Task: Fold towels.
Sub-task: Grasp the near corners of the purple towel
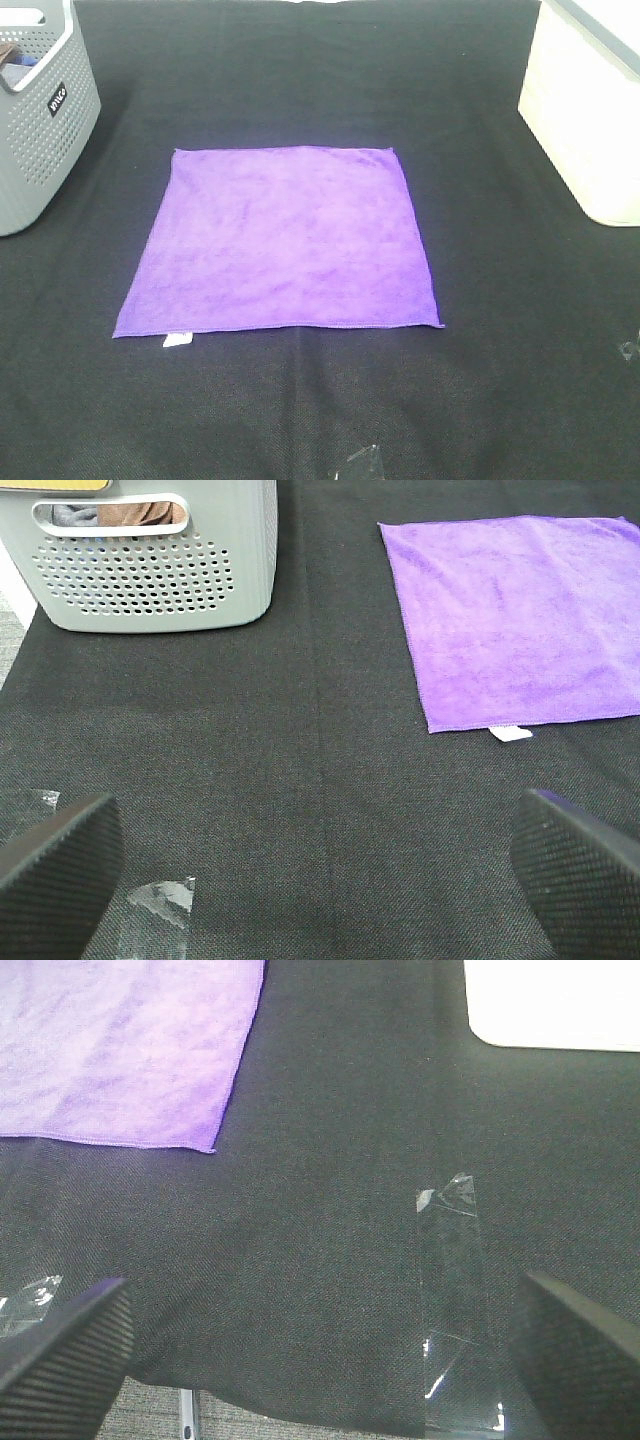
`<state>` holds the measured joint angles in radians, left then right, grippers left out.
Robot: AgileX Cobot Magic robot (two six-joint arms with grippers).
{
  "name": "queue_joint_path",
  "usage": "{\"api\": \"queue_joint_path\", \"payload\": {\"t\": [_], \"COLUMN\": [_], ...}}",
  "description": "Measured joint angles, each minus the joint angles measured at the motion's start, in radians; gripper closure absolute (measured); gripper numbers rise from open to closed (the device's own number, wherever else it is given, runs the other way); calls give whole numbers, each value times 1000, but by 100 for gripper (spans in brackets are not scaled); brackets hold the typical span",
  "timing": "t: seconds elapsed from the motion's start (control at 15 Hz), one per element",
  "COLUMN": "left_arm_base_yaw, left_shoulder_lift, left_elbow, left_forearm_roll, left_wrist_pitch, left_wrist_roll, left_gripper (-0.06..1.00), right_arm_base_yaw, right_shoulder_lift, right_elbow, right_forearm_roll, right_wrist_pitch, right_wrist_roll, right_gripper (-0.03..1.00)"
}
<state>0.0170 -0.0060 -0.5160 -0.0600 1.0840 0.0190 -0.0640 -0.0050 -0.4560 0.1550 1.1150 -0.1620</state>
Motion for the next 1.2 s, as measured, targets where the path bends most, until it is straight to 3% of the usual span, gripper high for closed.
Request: {"api": "queue_joint_path", "payload": {"t": [0.47, 0.67, 0.87, 1.07, 1.2], "left_arm_base_yaw": [0, 0, 0, 0, 0], "left_shoulder_lift": [27, 502, 905, 1213, 1372], "left_elbow": [-20, -317, -454, -473, -473], "left_forearm_roll": [0, 0, -23, -225, -339], "left_wrist_pitch": [23, 102, 106, 14, -68], "left_wrist_roll": [0, -38, 14, 178, 299], "left_gripper": [-5, -5, -5, -5, -5], "right_arm_base_yaw": [0, 0, 0, 0, 0], "right_shoulder_lift": [30, 484, 893, 1242, 1419], "right_elbow": [-18, -212, -321, -368, -371], "right_forearm_roll": [20, 165, 334, 647, 794], "right_wrist_pitch": [21, 53, -40, -78, -83], "right_wrist_roll": [2, -1, -131, -407, -565], "right_gripper": [0, 0, 0, 0, 0]}}
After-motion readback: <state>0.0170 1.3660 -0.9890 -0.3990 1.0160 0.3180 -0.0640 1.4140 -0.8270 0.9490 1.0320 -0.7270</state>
